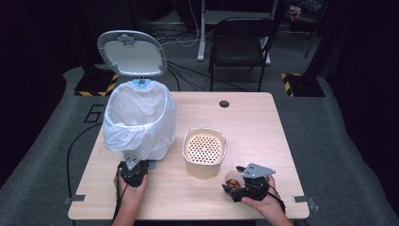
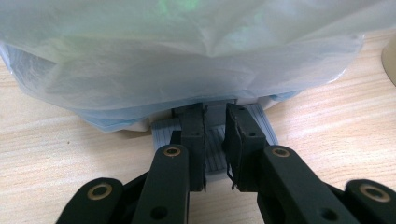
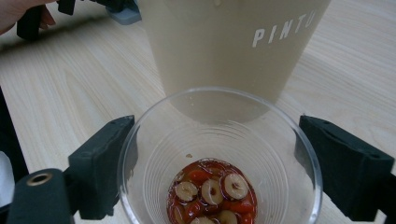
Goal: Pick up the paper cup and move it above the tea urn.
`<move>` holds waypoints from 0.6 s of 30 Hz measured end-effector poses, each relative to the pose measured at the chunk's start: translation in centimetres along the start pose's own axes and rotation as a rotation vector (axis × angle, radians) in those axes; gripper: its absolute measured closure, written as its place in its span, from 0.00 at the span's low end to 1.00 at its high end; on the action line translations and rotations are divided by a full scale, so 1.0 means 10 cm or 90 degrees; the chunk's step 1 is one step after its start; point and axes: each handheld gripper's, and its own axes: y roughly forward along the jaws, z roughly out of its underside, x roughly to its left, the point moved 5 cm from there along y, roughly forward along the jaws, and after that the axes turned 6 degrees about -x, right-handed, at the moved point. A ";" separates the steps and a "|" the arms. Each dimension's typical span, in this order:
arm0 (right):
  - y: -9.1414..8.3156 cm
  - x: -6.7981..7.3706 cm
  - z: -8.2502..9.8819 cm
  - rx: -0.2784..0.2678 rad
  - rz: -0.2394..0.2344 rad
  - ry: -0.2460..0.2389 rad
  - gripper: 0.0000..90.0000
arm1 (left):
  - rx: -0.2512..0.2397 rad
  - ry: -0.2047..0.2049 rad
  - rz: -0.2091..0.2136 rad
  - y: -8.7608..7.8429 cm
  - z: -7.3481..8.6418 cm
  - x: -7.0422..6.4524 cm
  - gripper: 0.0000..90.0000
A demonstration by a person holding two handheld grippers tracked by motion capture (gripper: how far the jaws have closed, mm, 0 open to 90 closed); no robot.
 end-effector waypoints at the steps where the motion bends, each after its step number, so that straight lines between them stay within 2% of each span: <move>1: 0.00 0.00 0.01 0.002 0.000 0.000 0.15 | 0.000 0.000 0.000 0.00 0.00 0.00 0.87; 4: 0.01 0.00 0.04 0.009 -0.003 -0.002 0.16 | -0.001 0.001 0.000 0.00 0.00 0.00 0.87; 6: 0.02 -0.01 0.07 0.015 -0.003 -0.016 0.16 | 0.002 0.001 0.000 0.00 0.00 0.00 0.87; 18: 0.06 -0.01 0.12 0.025 -0.005 -0.017 0.23 | 0.003 -0.001 0.002 0.00 0.00 0.00 0.87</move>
